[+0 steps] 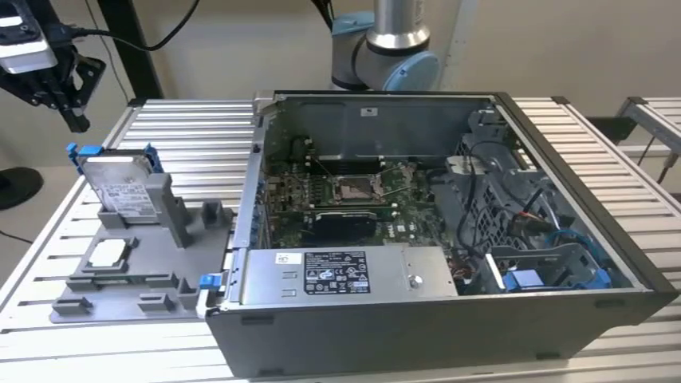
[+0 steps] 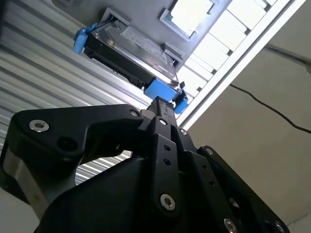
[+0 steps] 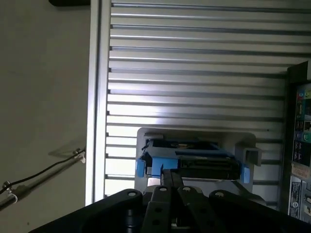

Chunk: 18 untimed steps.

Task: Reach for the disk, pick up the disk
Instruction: 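Reach for the disk, then pick up the disk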

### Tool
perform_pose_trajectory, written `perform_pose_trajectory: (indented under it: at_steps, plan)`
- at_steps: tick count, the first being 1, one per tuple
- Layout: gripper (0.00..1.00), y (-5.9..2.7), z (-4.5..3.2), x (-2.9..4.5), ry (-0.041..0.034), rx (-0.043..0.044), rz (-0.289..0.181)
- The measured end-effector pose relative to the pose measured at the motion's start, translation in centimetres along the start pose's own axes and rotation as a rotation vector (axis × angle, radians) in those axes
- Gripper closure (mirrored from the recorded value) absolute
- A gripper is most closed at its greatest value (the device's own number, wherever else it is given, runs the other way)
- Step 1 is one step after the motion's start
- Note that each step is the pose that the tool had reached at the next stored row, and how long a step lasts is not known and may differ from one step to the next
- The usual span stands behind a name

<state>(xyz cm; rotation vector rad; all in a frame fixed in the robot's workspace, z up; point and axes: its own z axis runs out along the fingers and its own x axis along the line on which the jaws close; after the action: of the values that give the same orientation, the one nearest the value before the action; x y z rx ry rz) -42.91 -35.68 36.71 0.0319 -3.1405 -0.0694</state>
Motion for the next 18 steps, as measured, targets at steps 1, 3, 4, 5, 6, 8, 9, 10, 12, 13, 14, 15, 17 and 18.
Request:
perform_pose_trajectory:
  at_steps: [1,3,4,5,6,8,9,10,12,13,14,15,17,18]
  plan:
    - [1.00,0.00,0.00,0.00,0.0000,0.0000,0.000]
    - [1.00,0.00,0.00,0.00,0.0000,0.0000,0.000]
    - [1.00,0.00,0.00,0.00,0.0001,-0.0001,-0.003]
    - [1.00,0.00,0.00,0.01,0.0005,-0.0001,-0.010]
    - [1.00,0.00,0.00,0.01,0.0010,0.0000,-0.022]
    - [1.00,0.00,0.01,0.01,0.0021,-0.0001,-0.051]
    - [1.00,0.00,0.00,0.01,0.0027,-0.0001,-0.064]
    - [1.00,0.00,0.00,0.01,0.0034,0.0000,-0.075]
    - [1.00,0.00,0.00,0.01,0.0047,-0.0001,-0.106]
    - [1.00,0.00,0.00,0.01,0.0051,-0.0001,-0.115]
    - [1.00,0.00,0.00,0.01,0.0055,-0.0001,-0.124]
    - [1.00,0.00,0.00,0.01,0.0058,-0.0001,-0.133]
    - [1.00,0.00,0.00,0.01,0.0067,-0.0001,-0.151]
    - [1.00,0.00,0.00,0.01,0.0071,-0.0001,-0.160]
